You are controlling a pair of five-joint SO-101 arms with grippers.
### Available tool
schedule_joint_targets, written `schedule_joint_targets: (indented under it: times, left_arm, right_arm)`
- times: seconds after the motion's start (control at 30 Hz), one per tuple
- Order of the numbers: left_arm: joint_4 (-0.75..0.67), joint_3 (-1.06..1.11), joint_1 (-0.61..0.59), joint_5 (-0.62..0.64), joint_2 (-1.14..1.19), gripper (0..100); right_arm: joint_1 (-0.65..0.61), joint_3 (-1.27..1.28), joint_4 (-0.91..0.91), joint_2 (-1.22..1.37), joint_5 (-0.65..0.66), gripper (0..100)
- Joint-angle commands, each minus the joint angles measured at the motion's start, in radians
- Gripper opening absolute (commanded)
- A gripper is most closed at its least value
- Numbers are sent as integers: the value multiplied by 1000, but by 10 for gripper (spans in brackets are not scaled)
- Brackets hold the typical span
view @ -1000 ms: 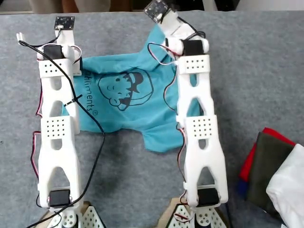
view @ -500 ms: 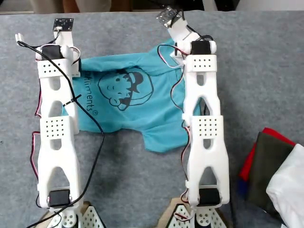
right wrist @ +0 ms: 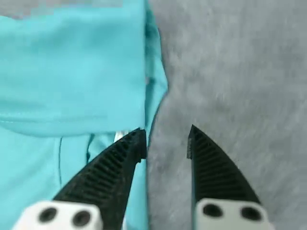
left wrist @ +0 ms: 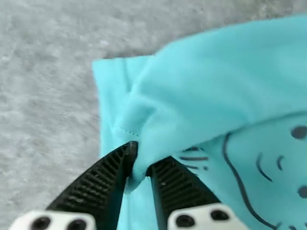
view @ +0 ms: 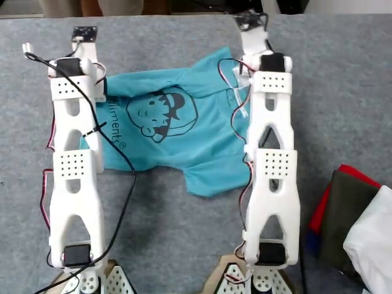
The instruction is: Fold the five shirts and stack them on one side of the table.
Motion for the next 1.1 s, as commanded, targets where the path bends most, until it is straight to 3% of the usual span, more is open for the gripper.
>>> schedule_joint_targets:
  times: [0.0, 0.17, 0.37, 0.53, 0.77, 1.07]
  left_arm:
    - [23, -48, 20, -5, -25, 18]
    - [40, -38, 31, 3, -25, 18]
    - [40, -38, 63, 3, -24, 18]
    - [40, -38, 81, 3, -18, 18]
    - [40, -38, 80, 3, -16, 18]
    - [40, -38, 74, 3, -16, 18]
  right_arm:
    - [31, 21, 48, -71, -143, 154]
    - [35, 41, 44, -71, -354, 154]
    - [2, 38, 48, -71, -459, 155]
    - [-71, 41, 12, -71, -457, 155]
    - [-74, 35, -144, 19, -437, 155]
    - [-70, -18, -120, 54, -430, 152]
